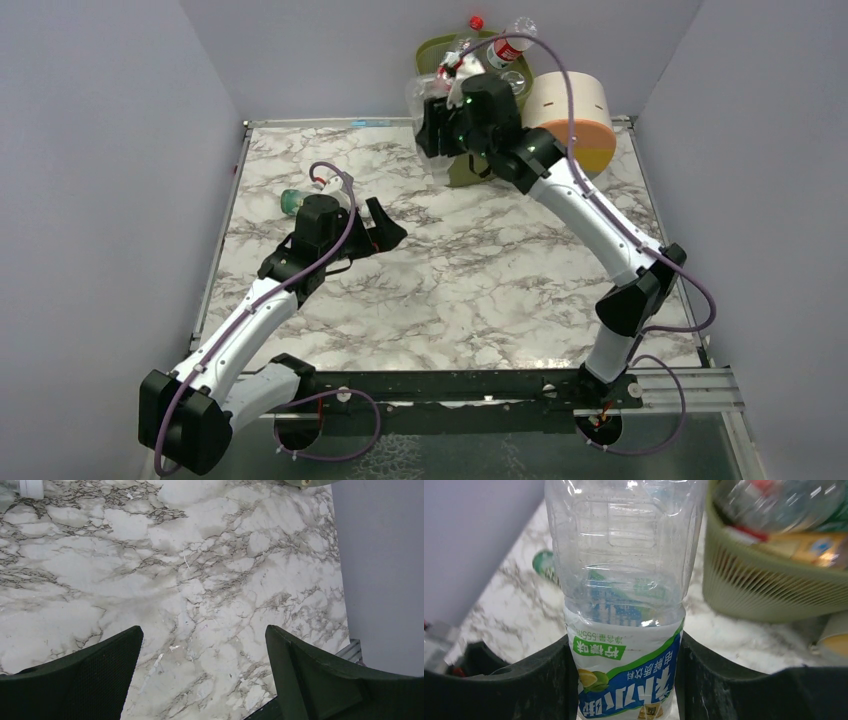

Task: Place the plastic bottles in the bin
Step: Pick up the plastic bottle at the center of the board, then place the plastic bottle in the trash bin.

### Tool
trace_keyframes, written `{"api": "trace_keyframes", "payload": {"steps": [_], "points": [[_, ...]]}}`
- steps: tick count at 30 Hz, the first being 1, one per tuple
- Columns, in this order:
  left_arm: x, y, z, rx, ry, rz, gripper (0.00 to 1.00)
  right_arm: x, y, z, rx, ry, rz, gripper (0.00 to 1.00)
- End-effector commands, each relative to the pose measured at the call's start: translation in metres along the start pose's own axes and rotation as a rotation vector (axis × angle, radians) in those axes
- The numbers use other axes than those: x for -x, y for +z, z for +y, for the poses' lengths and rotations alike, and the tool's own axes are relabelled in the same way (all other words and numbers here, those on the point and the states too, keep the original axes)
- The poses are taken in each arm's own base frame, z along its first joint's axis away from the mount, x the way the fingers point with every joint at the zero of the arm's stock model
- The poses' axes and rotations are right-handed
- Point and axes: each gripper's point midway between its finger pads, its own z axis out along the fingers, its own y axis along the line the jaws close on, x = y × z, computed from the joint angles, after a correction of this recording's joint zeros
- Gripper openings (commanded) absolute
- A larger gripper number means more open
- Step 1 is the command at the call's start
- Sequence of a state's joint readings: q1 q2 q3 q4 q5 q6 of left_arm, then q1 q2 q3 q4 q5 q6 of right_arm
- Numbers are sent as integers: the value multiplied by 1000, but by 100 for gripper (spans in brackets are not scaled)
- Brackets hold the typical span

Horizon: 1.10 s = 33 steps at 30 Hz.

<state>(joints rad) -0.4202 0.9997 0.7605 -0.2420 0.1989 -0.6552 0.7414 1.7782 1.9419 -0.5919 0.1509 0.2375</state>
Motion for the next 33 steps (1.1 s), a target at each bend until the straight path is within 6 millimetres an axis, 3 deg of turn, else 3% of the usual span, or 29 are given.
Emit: {"api": "trace_keyframes", "payload": {"steps": [1, 8, 14, 22, 33], "points": [[4, 0, -8, -39, -2, -9, 99, 80, -11, -23, 28, 25, -197, 54], [4, -2, -8, -39, -6, -10, 99, 163, -15, -82, 53, 132, -438, 54], [4, -4, -9, -41, -8, -14, 99, 196, -6, -107, 28, 82, -587, 54], [4, -5, -7, -34, -10, -18, 99, 194, 31, -119, 20, 41, -629, 54], [-1, -7, -1, -17, -9, -15, 99, 167, 92, -114, 113, 61, -589, 55]]}}
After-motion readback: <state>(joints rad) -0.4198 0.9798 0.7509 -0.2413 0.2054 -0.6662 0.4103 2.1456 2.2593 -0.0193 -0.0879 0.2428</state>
